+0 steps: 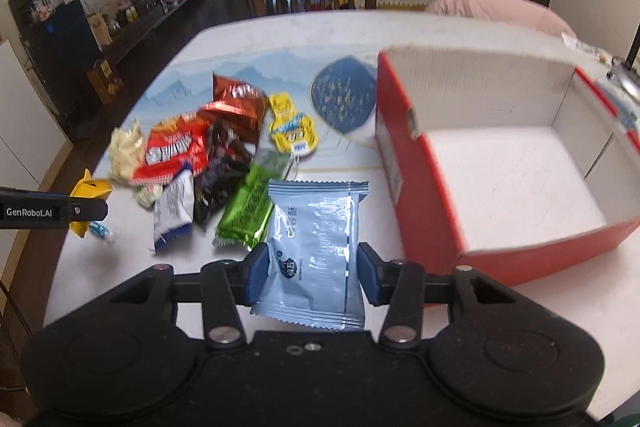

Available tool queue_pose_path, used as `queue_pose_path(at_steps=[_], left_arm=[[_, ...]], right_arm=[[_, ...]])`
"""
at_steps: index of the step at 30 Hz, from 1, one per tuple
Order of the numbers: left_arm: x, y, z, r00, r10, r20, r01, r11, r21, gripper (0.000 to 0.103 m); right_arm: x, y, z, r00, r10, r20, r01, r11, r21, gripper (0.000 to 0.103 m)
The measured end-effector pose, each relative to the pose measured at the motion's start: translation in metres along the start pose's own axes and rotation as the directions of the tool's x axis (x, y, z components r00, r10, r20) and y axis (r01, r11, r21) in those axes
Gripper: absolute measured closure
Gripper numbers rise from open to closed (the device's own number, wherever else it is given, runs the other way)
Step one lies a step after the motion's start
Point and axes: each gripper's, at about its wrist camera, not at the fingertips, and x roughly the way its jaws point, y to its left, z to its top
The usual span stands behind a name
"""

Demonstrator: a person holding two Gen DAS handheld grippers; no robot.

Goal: Organize snacks
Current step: 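Carry both packets into the red box and open both grippers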

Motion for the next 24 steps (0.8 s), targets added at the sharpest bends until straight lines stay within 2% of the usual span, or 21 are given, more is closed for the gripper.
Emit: queue_pose_path(at_steps=[7, 13, 24], left_arm=[[-0.033, -0.030, 0.016, 0.998, -0.041, 0.042, 0.041, 0.999, 0.006, 0.051], [-0.054, -0.069, 0.033, 0.992, -0.079, 0.097, 0.077, 0.997, 0.024, 0.051], [-0.053, -0.166, 0.065, 0.985, -0.134, 0.111, 0.125, 0.989, 0.084, 0.051]], right_arm=[[-0.040, -0.022, 0.020, 0.997, -0.001, 0.077, 0.003, 1.000, -0.022, 0.057], [-0.055, -0.050, 0.038, 0.993, -0.008, 0.122, 0.014, 0.999, -0.050, 0.057], [-0.060, -0.122, 0.058, 0.988, -0.030, 0.150, 0.035, 0.999, -0.031, 0.057]])
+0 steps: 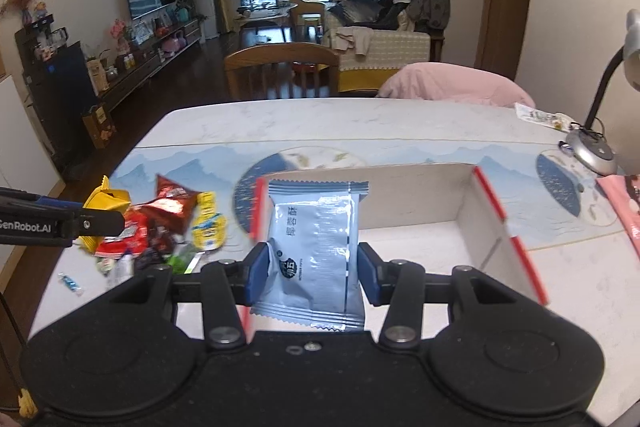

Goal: Organize snacks
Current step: 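Carry both packets into the red box and open both grippers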

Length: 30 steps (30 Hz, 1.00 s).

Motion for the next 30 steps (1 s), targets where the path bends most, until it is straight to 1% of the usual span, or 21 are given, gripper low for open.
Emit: queue_pose_path(at_steps=[5, 8, 13, 19, 23, 27, 30], left_arm=[[0.018, -0.040, 0.011, 0.999, -0.026, -0.022, 0.027, 0.999, 0.030, 0.051], [0.033, -0.062, 0.017, 0.998, -0.039, -0.048, 0.041, 0.998, 0.043, 0.050], [0.064, -0.094, 0.024, 0.994, -0.033, -0.101, 0.039, 0.998, 0.051, 0.050], [0.099, -0.121, 0.030, 0.986, -0.020, -0.164, 0.030, 0.998, 0.063, 0.050], [0.123, -0.135, 0.034, 0.979, 0.013, -0.202, 0.005, 0.996, 0.088, 0.050], [0.147, -0.142, 0.036, 0.965, 0.029, -0.260, -0.005, 0.995, 0.095, 0.050], [0.162, -0.148, 0.035, 0.956, 0.047, -0.291, -0.012, 0.993, 0.120, 0.050]], right_arm=[[0.012, -0.034, 0.003, 1.000, -0.010, -0.019, 0.011, 1.000, 0.011, 0.057], [0.019, -0.054, 0.004, 0.999, -0.015, -0.034, 0.016, 1.000, 0.014, 0.057], [0.035, -0.085, 0.006, 0.997, -0.022, -0.073, 0.023, 1.000, 0.014, 0.057], [0.060, -0.111, 0.003, 0.991, -0.024, -0.134, 0.023, 1.000, -0.014, 0.057], [0.077, -0.116, -0.002, 0.981, -0.007, -0.192, -0.003, 0.998, -0.055, 0.057], [0.098, -0.114, -0.007, 0.961, 0.023, -0.276, -0.053, 0.993, -0.102, 0.057], [0.112, -0.112, -0.009, 0.950, 0.027, -0.311, -0.070, 0.989, -0.130, 0.057]])
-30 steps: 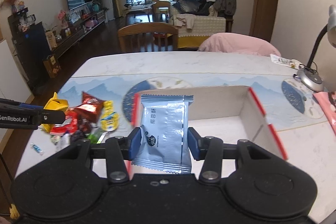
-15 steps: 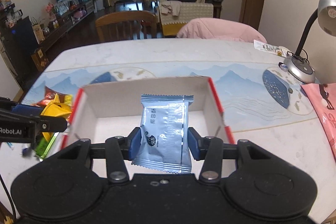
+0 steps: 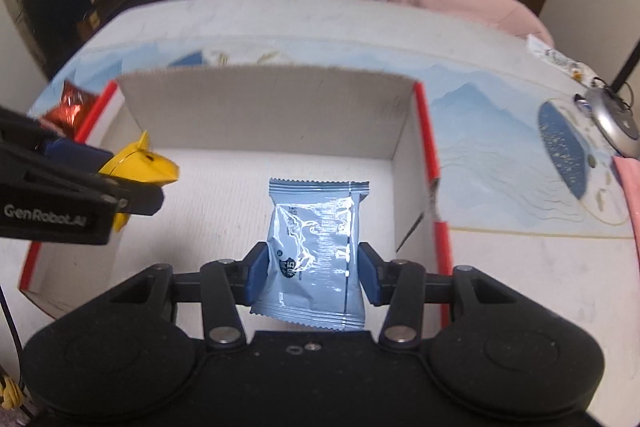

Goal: Organize snacks
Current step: 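Carry both packets into the red box and open both grippers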

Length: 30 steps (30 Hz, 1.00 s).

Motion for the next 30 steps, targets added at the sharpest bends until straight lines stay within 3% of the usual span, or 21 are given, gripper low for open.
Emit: queue_pose_path(at_steps=[10, 16, 30], left_arm=[[0.037, -0.018, 0.002, 0.995, 0.050, -0.084, -0.045, 0.997, 0.070, 0.050], [0.043, -0.017, 0.001, 0.993, 0.054, -0.109, -0.048, 0.997, 0.059, 0.050], [0.029, -0.010, -0.008, 0.996, 0.031, -0.079, -0.030, 0.999, 0.020, 0.049]], right_arm=[[0.028, 0.010, 0.000, 0.996, 0.030, -0.085, -0.038, 0.995, -0.091, 0.057], [0.031, 0.006, 0.001, 0.994, 0.030, -0.103, -0.041, 0.994, -0.106, 0.058], [0.006, -0.003, -0.002, 0.997, 0.064, -0.037, -0.066, 0.995, -0.074, 0.046]])
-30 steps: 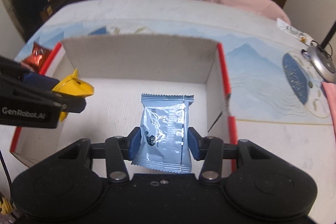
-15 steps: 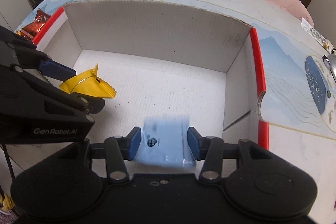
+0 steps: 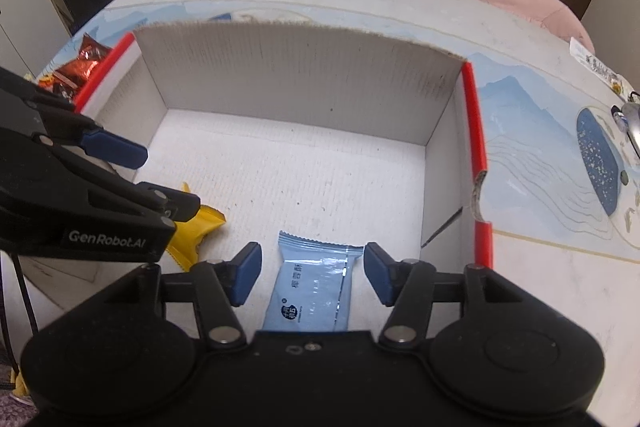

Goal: Organize snacks
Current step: 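Carry both packets into the red box and open both grippers, then withdraw both tools from the box back toward the snack pile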

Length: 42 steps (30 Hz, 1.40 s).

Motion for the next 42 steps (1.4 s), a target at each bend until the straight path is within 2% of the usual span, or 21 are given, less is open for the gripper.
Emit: queue_pose_path(at_steps=[7, 18, 28, 32, 37, 39, 42], left_arm=[[-0.027, 0.006, -0.013, 0.998, -0.028, 0.058, 0.028, 1.000, -0.003, 0.049], [-0.079, 0.032, -0.034, 0.981, -0.064, 0.184, 0.060, 0.998, 0.027, 0.048], [-0.120, 0.087, -0.065, 0.954, -0.060, 0.293, 0.071, 0.997, -0.025, 0.045], [-0.135, 0.114, -0.079, 0.938, -0.056, 0.343, 0.079, 0.996, -0.051, 0.036], [-0.150, 0.148, -0.095, 0.923, -0.043, 0.381, 0.076, 0.995, -0.072, 0.035], [-0.152, 0.163, -0.101, 0.920, -0.038, 0.390, 0.078, 0.993, -0.087, 0.035], [-0.157, 0.183, -0.112, 0.910, -0.028, 0.413, 0.081, 0.990, -0.112, 0.034]], right_arm=[[-0.030, -0.002, 0.002, 0.997, 0.008, 0.078, -0.012, 0.999, 0.052, 0.041], [-0.073, 0.024, 0.000, 0.982, 0.010, 0.191, -0.031, 0.993, 0.111, 0.036], [-0.099, 0.075, 0.004, 0.958, 0.018, 0.287, -0.049, 0.994, 0.101, 0.024], [-0.104, 0.098, 0.006, 0.945, 0.027, 0.327, -0.065, 0.992, 0.105, 0.013], [-0.102, 0.126, 0.009, 0.934, 0.044, 0.353, -0.093, 0.988, 0.125, 0.011], [-0.101, 0.136, 0.010, 0.929, 0.051, 0.366, -0.107, 0.985, 0.132, 0.003], [-0.101, 0.153, 0.010, 0.920, 0.050, 0.389, -0.106, 0.987, 0.123, 0.001]])
